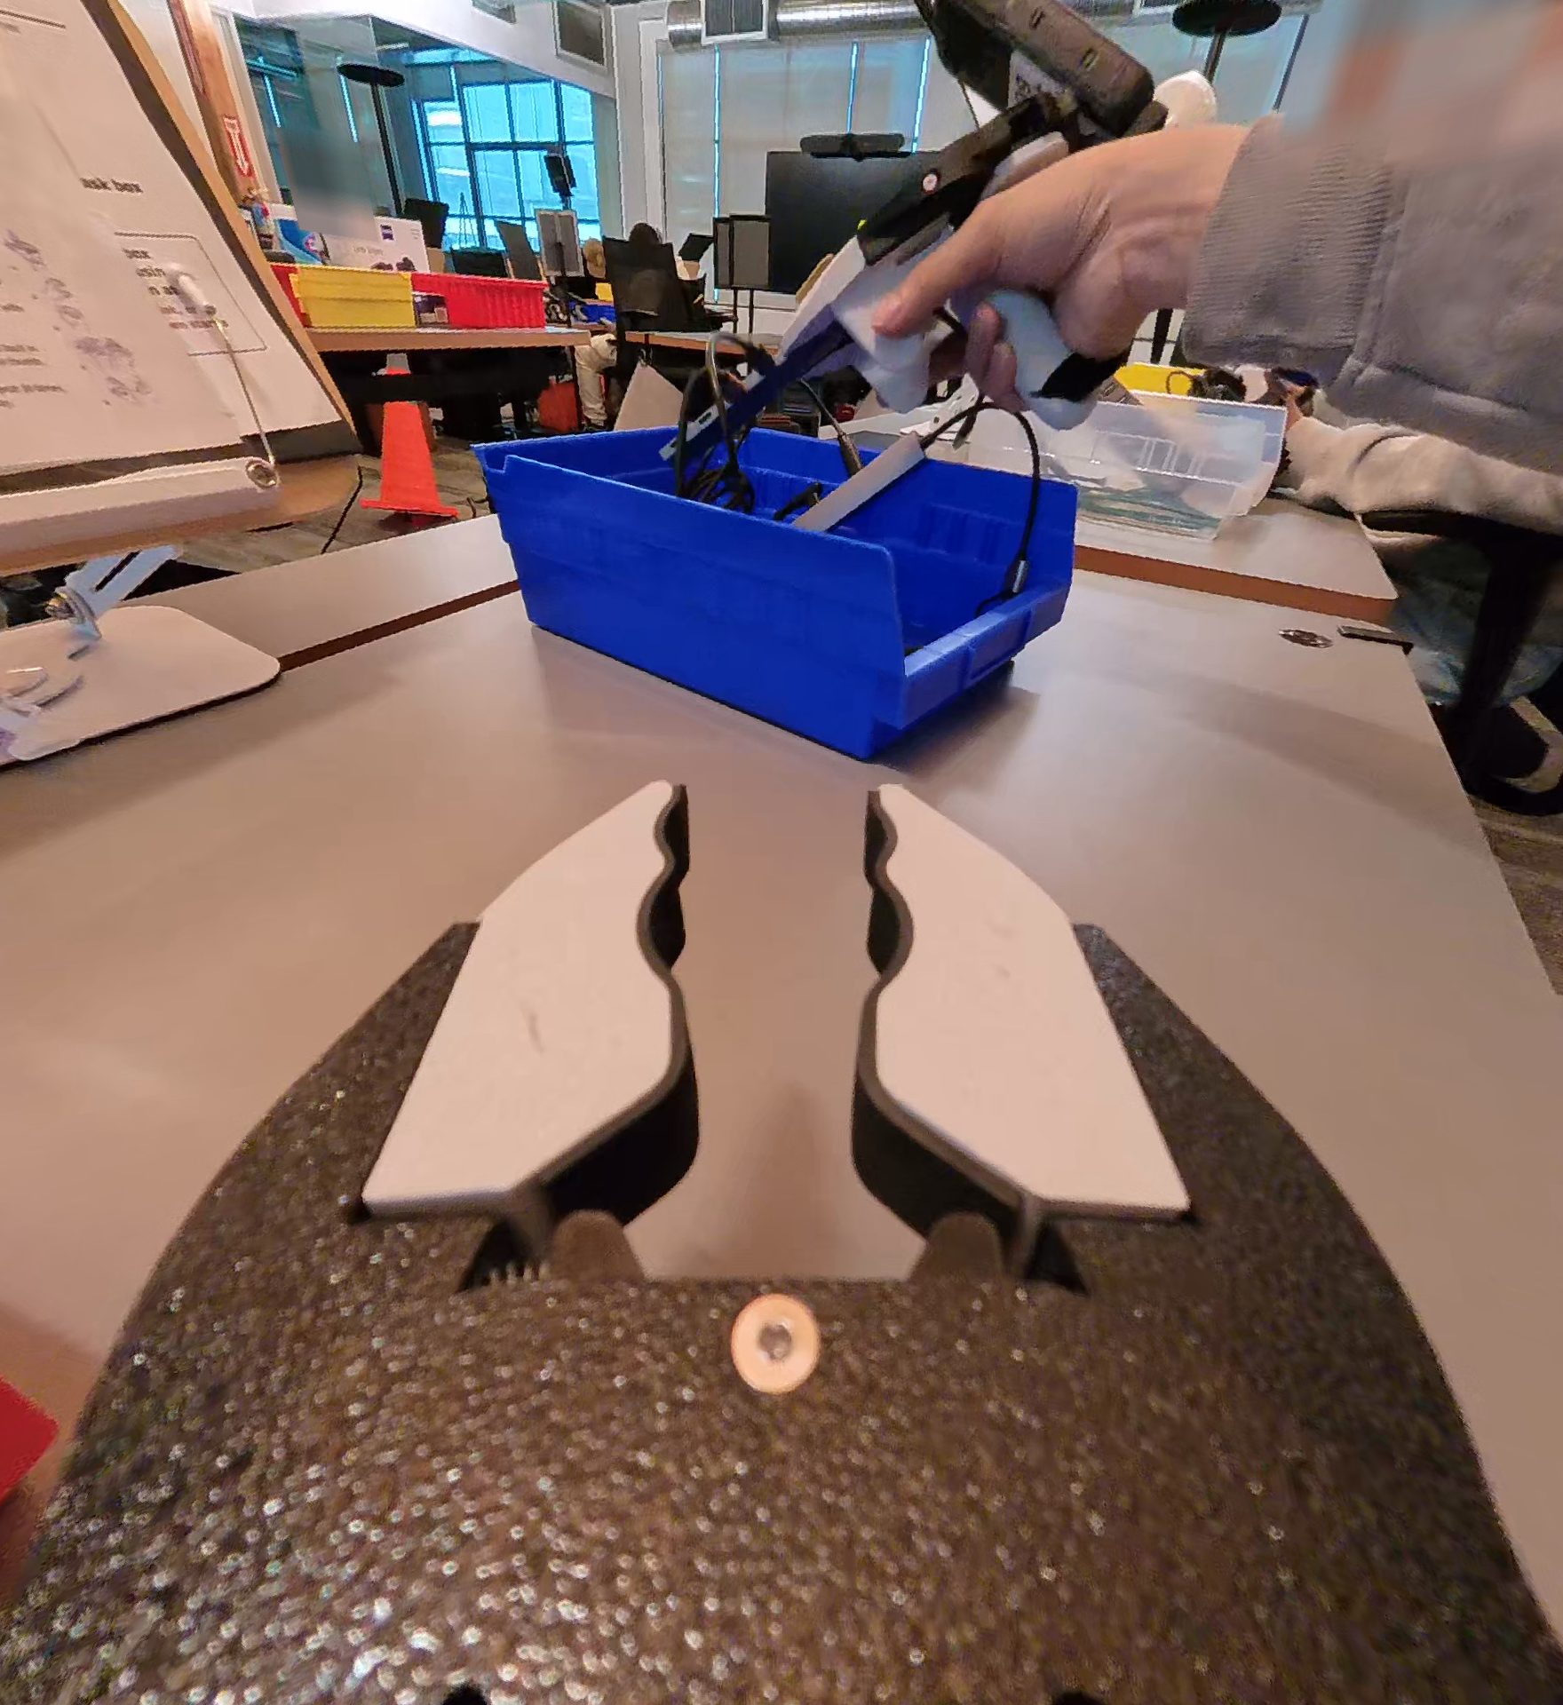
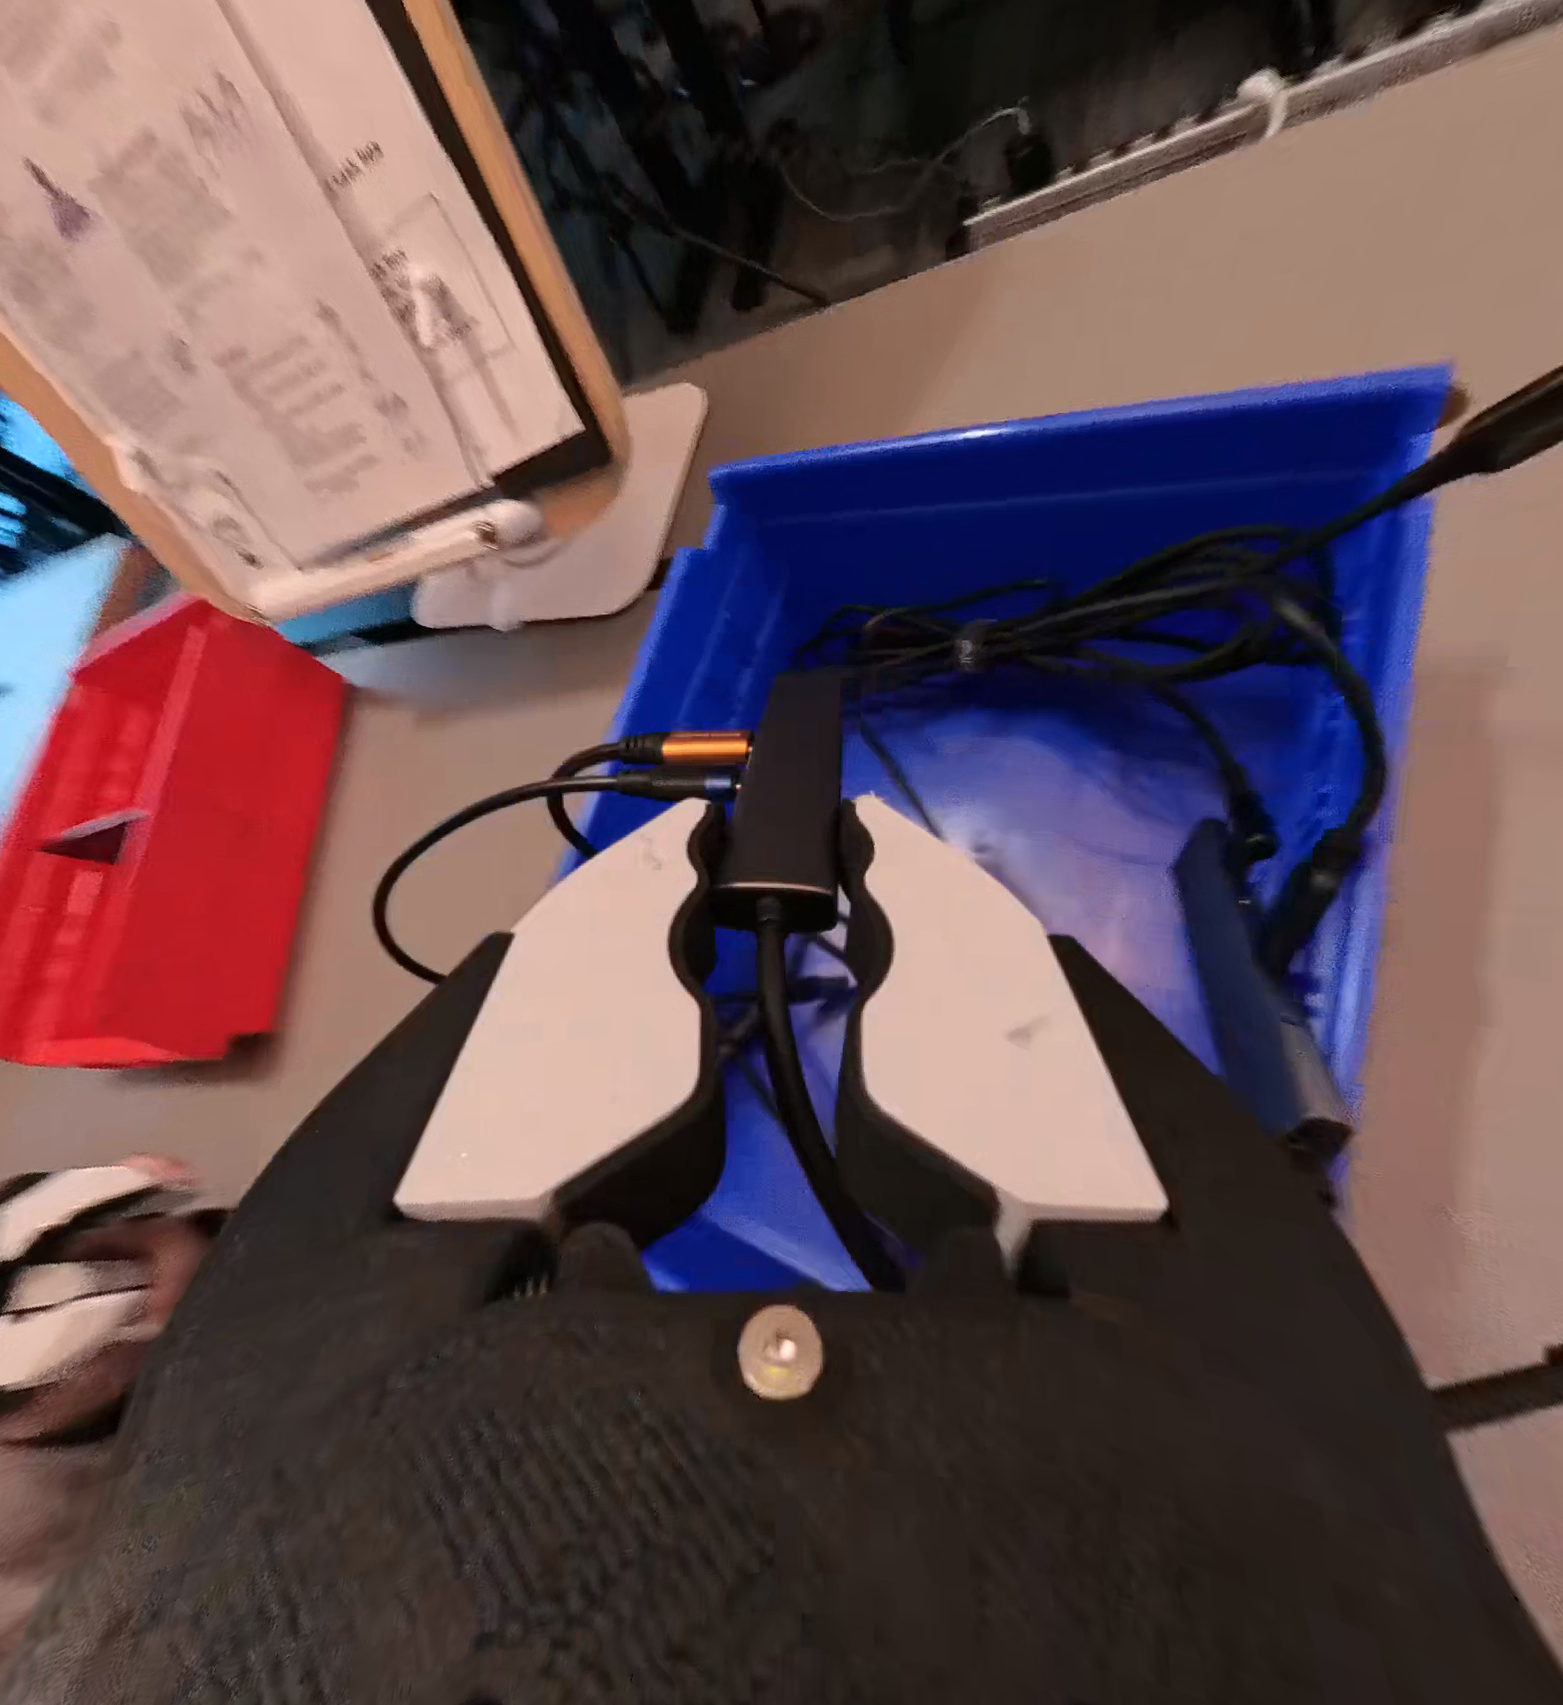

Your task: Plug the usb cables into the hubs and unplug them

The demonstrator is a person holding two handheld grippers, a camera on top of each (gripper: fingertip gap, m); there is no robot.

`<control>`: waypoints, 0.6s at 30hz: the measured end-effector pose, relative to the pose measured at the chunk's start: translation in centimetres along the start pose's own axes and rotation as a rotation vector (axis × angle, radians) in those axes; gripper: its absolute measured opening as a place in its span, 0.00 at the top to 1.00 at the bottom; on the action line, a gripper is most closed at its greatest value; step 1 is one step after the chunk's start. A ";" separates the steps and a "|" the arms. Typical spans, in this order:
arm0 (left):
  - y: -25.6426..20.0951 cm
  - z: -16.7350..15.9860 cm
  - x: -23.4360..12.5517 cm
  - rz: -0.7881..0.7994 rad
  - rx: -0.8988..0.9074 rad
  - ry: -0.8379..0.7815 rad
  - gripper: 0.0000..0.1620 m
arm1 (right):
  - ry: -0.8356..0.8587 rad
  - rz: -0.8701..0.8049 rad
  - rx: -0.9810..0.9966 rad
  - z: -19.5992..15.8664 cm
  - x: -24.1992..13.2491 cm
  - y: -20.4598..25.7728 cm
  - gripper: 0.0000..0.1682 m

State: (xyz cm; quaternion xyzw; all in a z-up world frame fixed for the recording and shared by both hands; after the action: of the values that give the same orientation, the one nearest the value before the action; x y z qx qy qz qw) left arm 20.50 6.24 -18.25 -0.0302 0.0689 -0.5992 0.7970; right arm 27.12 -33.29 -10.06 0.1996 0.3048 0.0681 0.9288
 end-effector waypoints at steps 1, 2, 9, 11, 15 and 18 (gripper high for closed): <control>0.0 0.0 0.0 -0.003 0.000 -0.003 0.78 | -0.016 0.032 0.023 0.5 -0.3 0.5 0.86; 0.0 0.0 0.0 -0.006 0.001 -0.005 0.78 | -0.041 0.042 0.028 1.2 -0.8 1.0 0.86; 0.0 0.0 0.0 -0.010 -0.002 -0.002 0.78 | -0.119 0.157 0.114 5.0 -3.2 3.3 0.86; -0.1 0.0 0.0 -0.011 0.002 -0.001 0.78 | -0.153 0.207 0.200 4.9 -3.4 3.1 0.86; -0.2 0.0 0.0 -0.012 0.010 0.000 0.79 | -0.183 0.204 0.234 3.8 -3.3 2.1 0.86; -0.2 0.0 0.0 -0.012 0.016 0.003 0.79 | -0.227 0.090 0.260 2.6 -3.4 -0.5 0.86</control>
State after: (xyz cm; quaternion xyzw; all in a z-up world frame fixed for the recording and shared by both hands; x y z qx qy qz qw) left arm 20.28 6.16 -18.26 -0.0233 0.0650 -0.6044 0.7936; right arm 25.89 -35.41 -6.51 0.3378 0.1952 0.0466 0.9196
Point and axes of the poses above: each gripper's, where its closed fingertips meet, x out along the fingers, z out of its top, y = z × x across the jaws, the point moved 6 cm from there along -x, back along the fingers, and after that the axes turned 4 degrees about -x, right-handed, at the moved point
